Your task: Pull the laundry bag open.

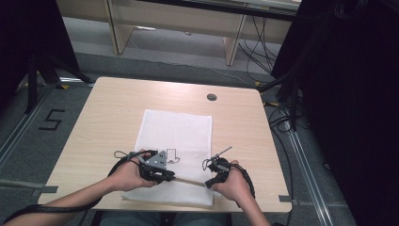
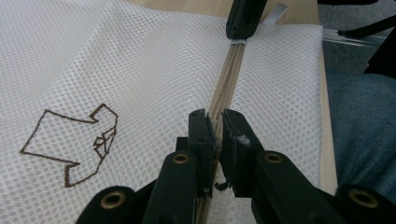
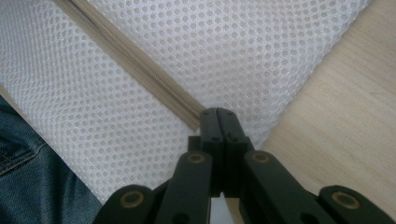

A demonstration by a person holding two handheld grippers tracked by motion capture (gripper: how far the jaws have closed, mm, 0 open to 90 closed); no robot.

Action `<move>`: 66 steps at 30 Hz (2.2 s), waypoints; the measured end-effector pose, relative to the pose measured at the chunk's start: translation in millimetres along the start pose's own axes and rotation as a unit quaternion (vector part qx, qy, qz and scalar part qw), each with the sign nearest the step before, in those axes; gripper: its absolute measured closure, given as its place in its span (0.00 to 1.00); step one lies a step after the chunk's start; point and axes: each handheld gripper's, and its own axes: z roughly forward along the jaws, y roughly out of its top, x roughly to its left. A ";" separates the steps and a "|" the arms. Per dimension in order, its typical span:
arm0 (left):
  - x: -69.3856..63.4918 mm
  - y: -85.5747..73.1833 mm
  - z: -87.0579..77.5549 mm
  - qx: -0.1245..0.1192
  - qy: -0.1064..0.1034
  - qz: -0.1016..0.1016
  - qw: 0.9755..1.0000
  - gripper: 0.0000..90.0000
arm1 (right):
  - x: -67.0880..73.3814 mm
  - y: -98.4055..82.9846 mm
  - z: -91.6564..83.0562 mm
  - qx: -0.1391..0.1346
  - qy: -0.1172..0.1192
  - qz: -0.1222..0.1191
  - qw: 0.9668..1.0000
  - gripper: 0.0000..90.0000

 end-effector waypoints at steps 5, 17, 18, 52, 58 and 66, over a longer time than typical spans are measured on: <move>0.2 -0.6 -0.5 0.007 0.004 0.006 1.000 0.91 | 2.0 0.0 -0.6 0.005 0.001 0.012 1.000 1.00; 1.0 -3.9 -4.5 0.005 0.003 0.000 1.000 0.91 | -0.1 0.3 0.0 0.001 0.000 0.001 1.000 1.00; 1.0 -3.9 -4.5 0.005 0.002 0.002 1.000 0.91 | -0.1 0.2 0.0 0.001 0.000 0.002 1.000 1.00; 6.0 -13.7 -18.9 0.006 0.008 -0.005 1.000 0.91 | 1.4 0.6 -0.4 0.005 -0.002 0.008 1.000 1.00; 8.0 -15.9 -20.4 0.016 0.015 0.004 1.000 0.91 | 0.1 0.3 0.0 0.001 -0.001 0.002 1.000 1.00; 11.0 -20.3 -30.4 0.018 0.025 -0.001 1.000 0.91 | 1.5 1.0 -0.4 0.006 -0.002 0.011 1.000 1.00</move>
